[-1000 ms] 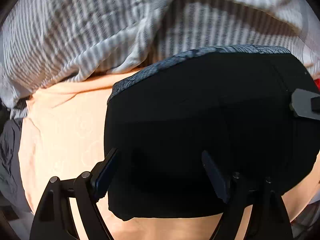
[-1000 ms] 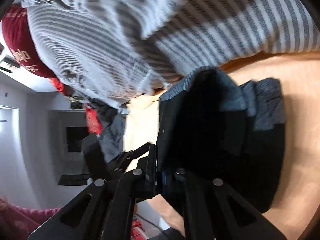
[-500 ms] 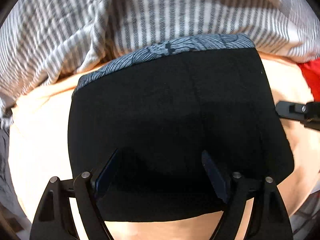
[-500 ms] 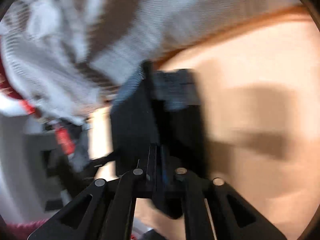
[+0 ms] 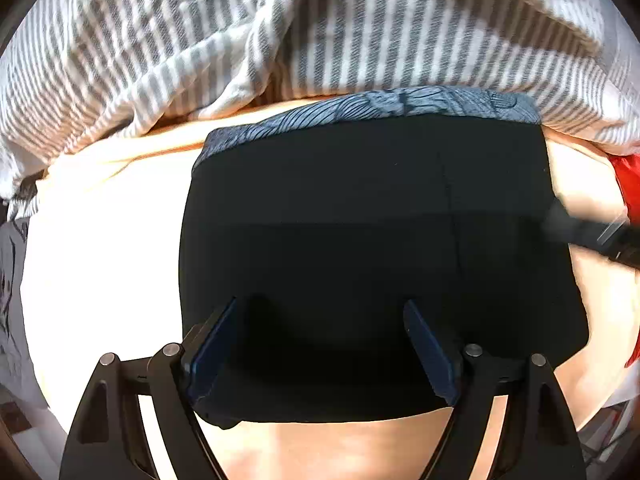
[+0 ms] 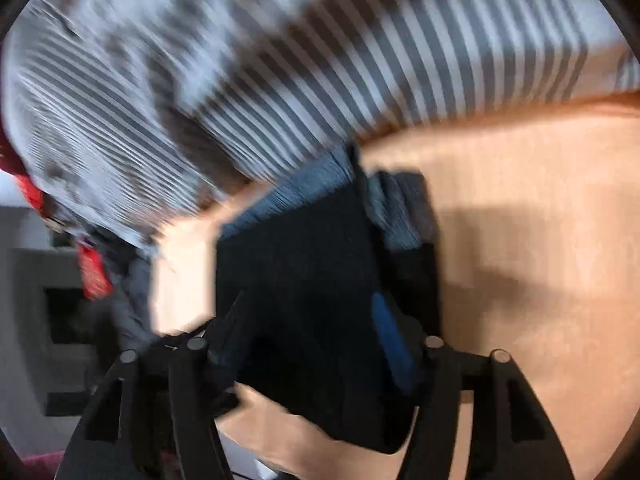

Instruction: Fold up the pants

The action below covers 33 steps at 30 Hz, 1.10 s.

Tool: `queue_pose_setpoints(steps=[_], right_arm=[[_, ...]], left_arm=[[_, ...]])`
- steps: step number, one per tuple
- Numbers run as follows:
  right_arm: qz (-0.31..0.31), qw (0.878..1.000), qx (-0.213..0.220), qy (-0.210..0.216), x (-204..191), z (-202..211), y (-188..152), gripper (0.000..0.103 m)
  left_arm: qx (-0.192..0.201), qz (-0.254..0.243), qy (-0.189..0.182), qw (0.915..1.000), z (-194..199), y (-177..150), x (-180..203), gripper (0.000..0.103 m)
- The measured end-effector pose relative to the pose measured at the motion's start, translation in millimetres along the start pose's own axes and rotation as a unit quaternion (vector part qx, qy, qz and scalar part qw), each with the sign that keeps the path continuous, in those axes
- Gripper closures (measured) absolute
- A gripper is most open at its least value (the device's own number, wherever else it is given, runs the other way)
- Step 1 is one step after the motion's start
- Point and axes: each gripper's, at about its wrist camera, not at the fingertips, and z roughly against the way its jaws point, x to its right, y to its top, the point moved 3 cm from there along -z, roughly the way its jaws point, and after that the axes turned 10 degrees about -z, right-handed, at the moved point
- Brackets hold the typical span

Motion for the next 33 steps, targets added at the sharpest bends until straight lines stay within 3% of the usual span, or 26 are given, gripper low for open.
queue_pose_setpoints(steps=[1,4,9,16,20,33], right_arm=[[0.006,0.999,-0.023,-0.045,12.1,-16.4,-5.1,0.041],[0.000,1.000,-0.015,-0.023,23.6,-16.2,-11.6,0.041],[0.029,0.998,-0.018,-0.055,15.4,-12.6,-14.2,0.041],[0.020,0.998,-0.017,-0.057,18.2,-9.5,-18.2,0.040],[0.028,0.995,-0.033,-0.088,15.8,-11.6,-26.7,0.029],[0.005,0.997,-0.031,-0.074,18.8,-6.9,-35.5,0.029]], left_arm=[[-0.004,0.005,-0.001,1.0000,-1.2,-1.0,-2.1,0.019],[-0.004,0.006,-0.002,1.0000,-2.2,-5.2,-8.7,0.019],[-0.007,0.007,-0.003,1.0000,-3.2,-6.1,-13.3,0.019],[-0.007,0.008,-0.003,0.9999,-3.9,-3.3,-21.3,0.019],[-0.006,0.012,-0.003,0.9999,-7.4,-2.7,-16.9,0.019],[-0.009,0.016,0.004,0.9998,-4.7,-1.8,-14.6,0.019]])
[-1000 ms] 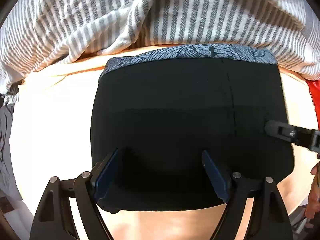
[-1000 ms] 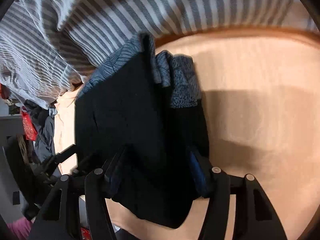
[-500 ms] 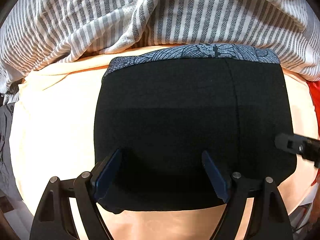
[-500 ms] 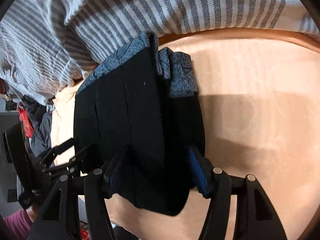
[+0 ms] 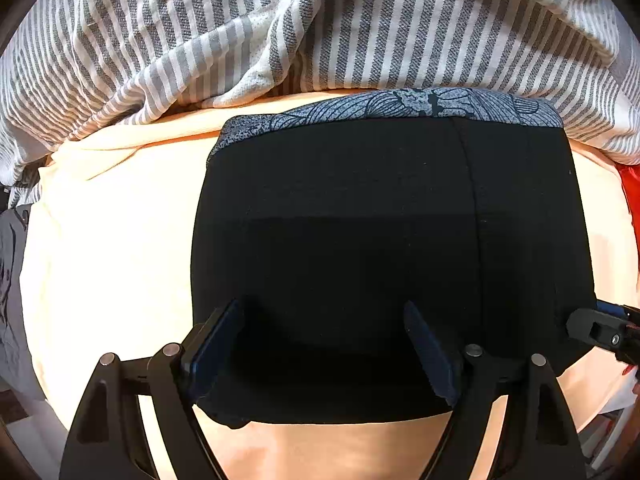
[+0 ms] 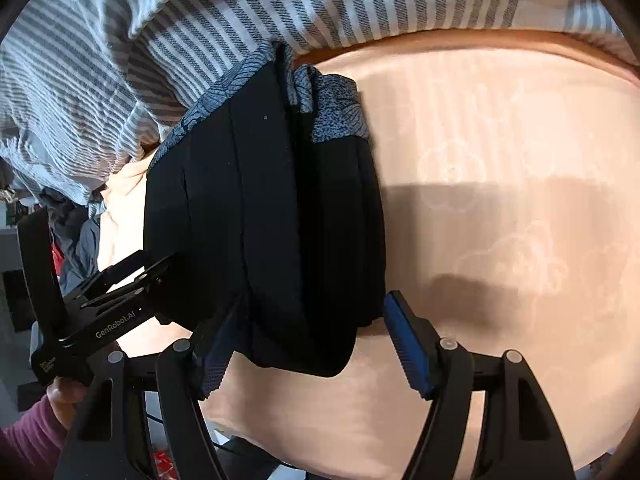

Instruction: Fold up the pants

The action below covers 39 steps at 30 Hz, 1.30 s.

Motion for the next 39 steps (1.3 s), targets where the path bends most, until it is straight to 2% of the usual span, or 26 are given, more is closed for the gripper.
queue_pose_setpoints(steps=[6,12,14,16,17,23,26,32,39], right_arm=[[-0.014,1.000,0.003,0.001,12.5,5.3,3.1,0.029],[0.041,0.996,0.063,-0.037,-10.4,25.2,-1.6,0.029],[0.075,0.993,0.064,-0.063,-18.8,21.2,-5.9,0.029],[0.118,0.983,0.060,-0.123,-22.9,8.2,-12.5,0.029],[0.130,0.980,0.062,-0.138,-23.2,4.7,-14.7,0.029],[0.173,0.966,0.079,-0.177,-27.6,2.9,-20.0,0.025],[0.179,0.965,0.078,-0.177,-29.2,3.5,-20.7,0.025],[0.145,0.977,0.063,-0.144,-23.6,14.9,-20.6,0.025],[0.122,0.983,0.058,-0.126,-10.0,24.3,-18.5,0.025]], left_arm=[[-0.004,0.003,0.001,1.0000,3.4,-0.9,-2.1,0.019],[-0.005,0.003,0.001,1.0000,4.3,-2.3,-0.6,0.019],[-0.004,0.005,0.001,1.0000,4.9,-1.9,-1.0,0.019],[-0.002,0.004,0.004,1.0000,7.1,-3.1,-2.5,0.019],[-0.001,0.003,0.006,1.0000,7.9,-3.9,-3.9,0.019],[-0.003,0.004,0.019,0.9998,9.7,-11.6,-18.9,0.019],[-0.005,0.014,0.021,0.9997,11.1,-15.8,-26.2,0.019],[-0.005,0.019,0.020,0.9996,8.8,-22.1,-37.1,0.019],[-0.011,0.030,0.034,0.9989,3.9,-20.6,-46.5,0.019]])
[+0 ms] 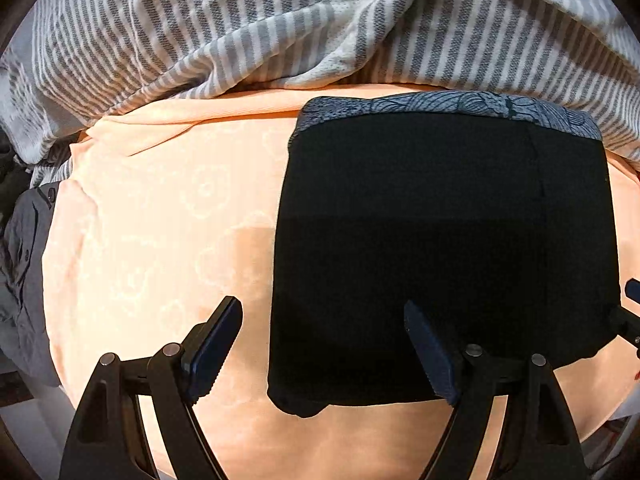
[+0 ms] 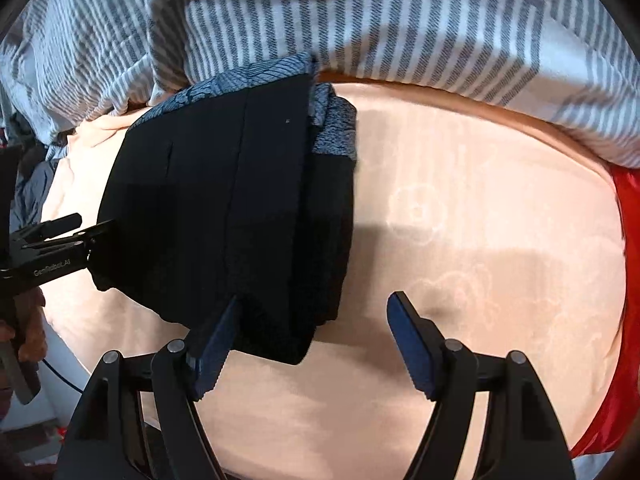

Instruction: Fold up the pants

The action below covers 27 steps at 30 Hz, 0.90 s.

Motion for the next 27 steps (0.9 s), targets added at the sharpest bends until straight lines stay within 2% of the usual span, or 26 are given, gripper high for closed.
queue_pose_setpoints(steps=[7,10,14,16,18,19,22,25,26,27], right_arm=[[-0.024,0.999,0.025,0.004,10.0,8.2,14.6,0.025],[-0.035,0.998,0.047,0.029,5.7,15.2,34.3,0.025],[-0.051,0.994,0.054,0.081,-5.9,8.1,71.5,0.025],[-0.068,0.992,0.048,0.095,-9.1,-0.1,88.8,0.035],[-0.070,0.992,0.032,0.104,-12.8,-9.2,100.0,0.080],[-0.063,0.995,0.025,0.075,-13.4,-15.6,103.4,0.085],[-0.055,0.997,0.007,0.053,-9.1,-29.5,98.8,0.085],[-0.061,0.995,0.007,0.084,-3.9,-23.8,92.7,0.080],[-0.067,0.993,0.003,0.100,1.1,-22.0,89.0,0.066],[-0.074,0.991,-0.004,0.114,7.1,-21.7,85.8,0.041]], left_arm=[[0.000,-0.005,0.017,0.9998,2.4,0.6,-0.1,0.019],[-0.001,0.003,0.018,0.9998,0.6,1.6,6.2,0.019],[-0.002,0.008,0.019,0.9998,0.6,-0.1,3.1,0.019],[-0.002,0.010,0.018,0.9998,1.6,-0.3,2.5,0.019],[-0.002,0.009,0.018,0.9998,2.1,-0.4,0.0,0.019],[-0.002,0.009,0.017,0.9998,2.5,0.0,-1.7,0.019],[0.010,0.013,0.016,0.9997,8.7,4.8,-14.1,0.019],[0.029,0.029,-0.002,0.9991,13.9,13.7,-38.5,0.019],[0.029,0.032,-0.011,0.9990,13.0,16.1,-44.0,0.019],[0.026,0.033,-0.027,0.9987,10.2,19.3,-52.4,0.019]])
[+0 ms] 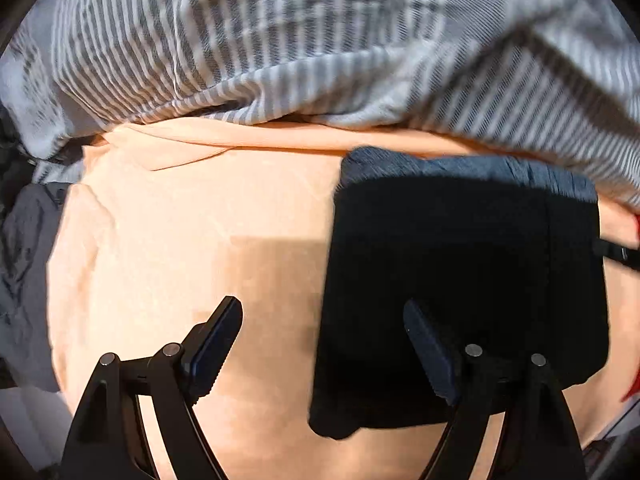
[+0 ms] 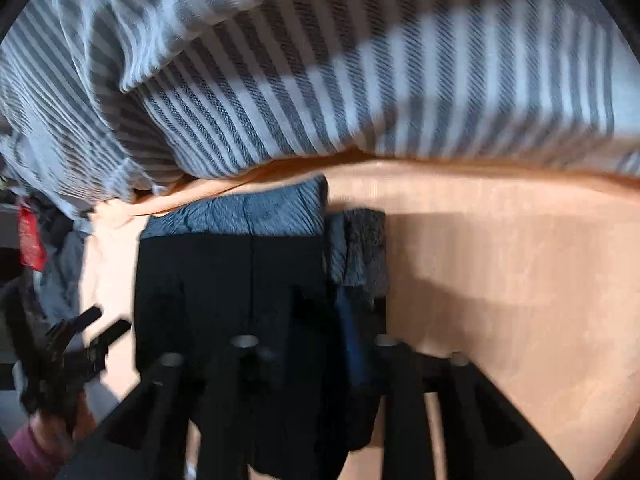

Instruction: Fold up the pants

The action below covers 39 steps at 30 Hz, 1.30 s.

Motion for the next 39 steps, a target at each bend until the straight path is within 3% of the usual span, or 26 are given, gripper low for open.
queue_pose_setpoints(steps=[1,2,7,11,13,16,19,23,25,26,31,36,39], right_arm=[[-0.016,1.000,-0.009,0.021,9.6,2.0,-3.2,0.030],[-0.028,0.999,-0.010,0.036,17.0,4.3,-5.9,0.026],[-0.087,0.992,-0.015,0.086,55.7,18.9,-24.0,0.026],[-0.083,0.991,-0.006,0.102,50.8,29.1,-28.0,0.026],[-0.100,0.988,-0.001,0.118,50.2,29.4,-25.6,0.026],[-0.109,0.986,-0.016,0.127,57.9,22.7,-22.5,0.026],[-0.090,0.984,-0.048,0.147,66.7,9.2,-24.3,0.025],[-0.090,0.976,-0.096,0.176,86.7,-13.9,-31.4,0.024],[-0.091,0.969,-0.100,0.205,91.4,-18.1,-31.1,0.023],[-0.092,0.966,-0.100,0.222,93.8,-18.9,-29.7,0.023],[-0.077,0.953,-0.117,0.269,94.9,-23.2,-25.0,0.022],[-0.049,0.948,-0.138,0.283,77.4,-29.5,-23.3,0.021],[-0.024,0.953,-0.147,0.265,53.8,-43.6,-19.5,0.021]], left_arm=[[-0.006,-0.001,-0.017,0.9998,-4.8,3.6,-8.6,0.019],[-0.013,-0.006,-0.026,0.9996,-9.4,5.5,-13.4,0.019],[-0.034,-0.033,-0.039,0.9981,-27.1,8.3,-19.8,0.019],[-0.035,-0.032,-0.056,0.9973,-33.7,12.6,-20.8,0.019],[-0.043,-0.032,-0.087,0.9947,-41.7,14.5,-22.1,0.019],[-0.065,-0.043,-0.158,0.9844,-57.9,12.5,-21.8,0.019],[-0.075,-0.077,-0.192,0.9755,-68.5,11.7,-12.4,0.019],[-0.090,-0.086,-0.235,0.9639,-81.6,12.5,-11.0,0.019],[-0.096,-0.090,-0.249,0.9596,-85.8,12.6,-14.2,0.017],[-0.099,-0.093,-0.249,0.9588,-87.7,13.2,-16.1,0.011],[-0.112,-0.100,-0.267,0.9520,-100.4,10.9,-20.6,0.011],[-0.106,-0.112,-0.277,0.9484,-99.1,22.6,-1.0,0.011],[-0.102,-0.118,-0.273,0.9492,-98.2,27.5,16.8,0.011]])
